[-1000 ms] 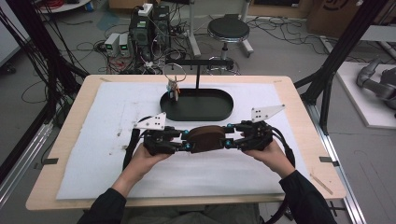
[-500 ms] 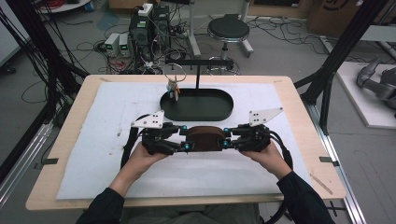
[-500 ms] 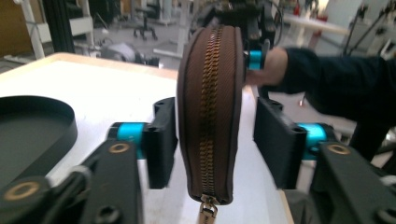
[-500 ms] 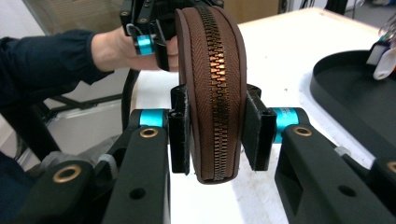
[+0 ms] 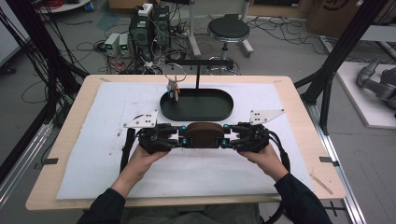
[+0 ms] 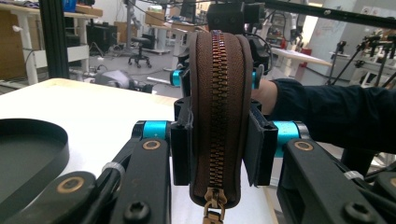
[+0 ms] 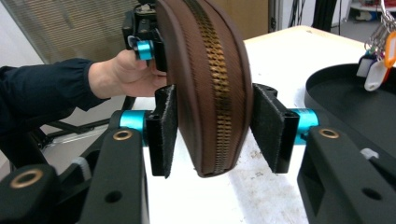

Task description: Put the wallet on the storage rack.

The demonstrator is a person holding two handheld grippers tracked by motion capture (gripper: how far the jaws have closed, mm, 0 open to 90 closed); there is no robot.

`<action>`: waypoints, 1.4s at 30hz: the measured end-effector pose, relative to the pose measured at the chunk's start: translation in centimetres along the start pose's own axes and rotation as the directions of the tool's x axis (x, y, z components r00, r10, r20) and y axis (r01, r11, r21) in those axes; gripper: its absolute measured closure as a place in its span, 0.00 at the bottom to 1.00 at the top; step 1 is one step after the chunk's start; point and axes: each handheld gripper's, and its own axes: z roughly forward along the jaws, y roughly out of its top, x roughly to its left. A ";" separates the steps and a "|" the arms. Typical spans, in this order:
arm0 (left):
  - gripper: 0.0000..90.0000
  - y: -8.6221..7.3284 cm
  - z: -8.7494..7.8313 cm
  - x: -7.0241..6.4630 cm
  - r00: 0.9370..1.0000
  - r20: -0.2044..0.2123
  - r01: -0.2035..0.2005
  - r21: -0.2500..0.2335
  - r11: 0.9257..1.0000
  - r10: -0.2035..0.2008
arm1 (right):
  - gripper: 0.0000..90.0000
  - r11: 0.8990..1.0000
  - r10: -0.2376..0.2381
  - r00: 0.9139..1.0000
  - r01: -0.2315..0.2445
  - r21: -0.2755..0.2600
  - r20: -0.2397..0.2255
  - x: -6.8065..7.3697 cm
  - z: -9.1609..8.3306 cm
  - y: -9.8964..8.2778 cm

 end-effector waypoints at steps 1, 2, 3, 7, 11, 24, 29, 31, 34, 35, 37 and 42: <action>0.75 0.0 0.0 0.0 1.000 0.002 0.002 -0.002 1.000 -0.002 | 0.59 1.000 0.000 1.000 0.000 0.000 0.000 0.0 0.0 0.0; 0.75 -0.1 0.1 0.0 1.000 0.003 0.003 -0.008 1.000 -0.003 | 0.65 1.000 0.001 1.000 -0.001 -0.007 -0.009 0.1 0.0 0.0; 0.75 -0.1 0.1 0.0 1.000 0.003 0.003 -0.008 1.000 -0.003 | 0.67 1.000 -0.006 1.000 0.006 -0.010 -0.013 0.1 0.0 0.0; 0.72 -0.1 0.1 0.0 1.000 -0.015 0.018 -0.016 1.000 -0.018 | 0.73 1.000 -0.020 1.000 0.020 -0.017 -0.014 0.2 -0.1 0.1; 0.50 -0.2 0.0 0.1 0.996 -0.081 0.023 0.019 1.000 -0.021 | 0.75 0.999 -0.035 0.999 0.035 0.001 0.022 0.3 -0.1 0.1; 0.34 -0.1 -2.9 -0.6 0.959 -0.282 -0.002 0.062 0.998 0.020 | 0.76 1.000 -0.025 0.972 0.028 -0.013 0.233 -1.0 -0.6 0.2; 0.28 -0.7 -4.9 -1.2 0.939 -0.342 -0.012 0.066 0.998 0.034 | 0.76 0.999 -0.009 0.948 0.020 -0.033 0.318 -1.9 -0.8 0.4; 0.28 -0.8 -5.4 -1.4 0.930 -0.365 -0.016 0.064 0.998 0.039 | 0.76 0.999 -0.008 0.941 0.022 -0.038 0.338 -2.3 -0.7 0.5; 0.28 -1.1 -6.1 -1.7 0.923 -0.383 -0.018 0.069 0.997 0.044 | 0.76 0.999 -0.003 0.937 0.018 -0.040 0.350 -2.9 -0.5 0.6; 0.28 -1.2 -6.3 -1.8 0.919 -0.392 -0.022 0.074 0.997 0.049 | 0.76 0.999 -0.003 0.934 0.019 -0.042 0.358 -3.1 -0.4 0.6; 0.28 -1.3 -6.4 -1.9 0.915 -0.400 -0.025 0.076 0.997 0.053 | 0.76 0.999 -0.003 0.930 0.020 -0.043 0.367 -3.3 -0.3 0.7; 0.27 -1.8 -6.9 -2.3 0.900 -0.431 -0.028 0.089 0.996 0.064 | 0.76 0.999 0.001 0.916 0.021 -0.049 0.402 -4.5 0.5 0.8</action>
